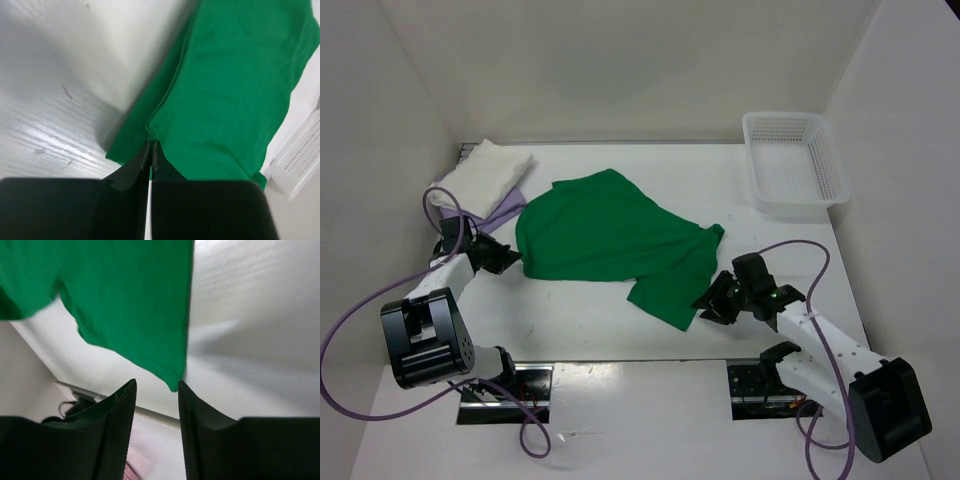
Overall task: Fold and stack the t-shirts
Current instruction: Flatten out the tshirt
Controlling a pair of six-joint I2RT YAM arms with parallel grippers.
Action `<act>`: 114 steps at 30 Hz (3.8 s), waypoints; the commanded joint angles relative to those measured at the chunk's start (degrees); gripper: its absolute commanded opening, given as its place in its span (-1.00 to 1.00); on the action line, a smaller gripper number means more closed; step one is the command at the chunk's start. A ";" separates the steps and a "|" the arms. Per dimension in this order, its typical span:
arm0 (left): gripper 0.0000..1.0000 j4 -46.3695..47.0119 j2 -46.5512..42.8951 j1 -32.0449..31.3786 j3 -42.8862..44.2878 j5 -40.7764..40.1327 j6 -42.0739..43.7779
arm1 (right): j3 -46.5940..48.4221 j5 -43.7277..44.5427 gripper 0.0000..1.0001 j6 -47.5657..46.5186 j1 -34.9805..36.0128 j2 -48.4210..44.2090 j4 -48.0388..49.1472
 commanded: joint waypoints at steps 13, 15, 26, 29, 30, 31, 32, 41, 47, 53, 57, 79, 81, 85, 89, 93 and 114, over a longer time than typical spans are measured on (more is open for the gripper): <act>-1.00 1.38 -0.70 -0.63 2.17 0.52 1.16 | -6.29 1.77 -0.23 7.51 11.00 7.16 7.69; -1.00 1.38 -0.70 -1.24 2.17 0.00 0.64 | -6.91 2.64 -0.23 7.51 11.00 7.87 8.58; -1.00 1.91 -0.17 -3.35 2.17 -0.53 0.11 | -7.52 5.28 -0.57 10.41 11.00 11.46 13.84; -1.00 1.91 -0.17 -3.97 2.17 -1.06 0.11 | -4.63 5.89 -0.79 9.89 11.00 13.66 13.86; -1.00 2.61 -0.17 -4.49 2.17 -1.06 -0.59 | -3.40 5.90 -0.92 9.28 11.00 14.19 12.81; -1.00 2.61 -0.17 -5.37 2.17 -1.06 -0.59 | 0.09 6.42 -1.00 8.75 11.00 14.19 11.76; -1.00 2.61 0.35 -5.99 2.17 -1.58 -1.12 | 2.47 7.82 -1.00 7.53 11.00 13.24 7.92; -1.00 -4.66 -0.35 -21.28 28.23 -9.75 -2.18 | 48.86 20.30 -1.00 -10.66 4.68 9.62 -14.52; -1.00 -8.27 -4.29 -11.81 52.15 -3.96 -4.46 | 86.74 28.29 -1.00 -25.43 -0.16 19.98 -22.96; -1.00 -15.31 -3.78 -4.59 71.67 -3.96 -3.76 | 116.99 34.71 -1.00 -32.38 0.53 27.19 -24.90; -1.00 -20.58 0.43 -4.59 87.28 -6.50 -2.45 | 132.38 31.40 -1.00 -32.39 0.54 31.85 -20.00; -1.00 -16.10 24.61 -5.82 77.12 -6.59 1.60 | 137.40 7.39 -1.00 -27.47 -15.46 66.84 -13.40; -1.00 -17.24 26.54 -5.82 83.53 -6.59 1.60 | 138.90 7.39 -1.00 -25.90 -15.98 66.32 -10.68; -1.00 -21.38 29.44 -5.82 95.14 -7.29 1.60 | 140.49 3.80 -1.00 -22.64 -19.14 63.95 -6.98; -1.00 -22.09 30.68 -5.82 101.56 -7.83 1.08 | 139.44 1.26 -1.00 -21.32 -21.87 61.14 -5.83; -1.00 -24.10 31.38 -5.82 103.16 -9.93 1.08 | 134.35 0.89 -1.00 -22.19 -23.72 59.03 -8.72; -1.00 -11.09 -4.38 -6.43 9.85 -11.61 4.15 | 25.71 -1.57 -1.00 -22.63 -23.72 10.17 -9.51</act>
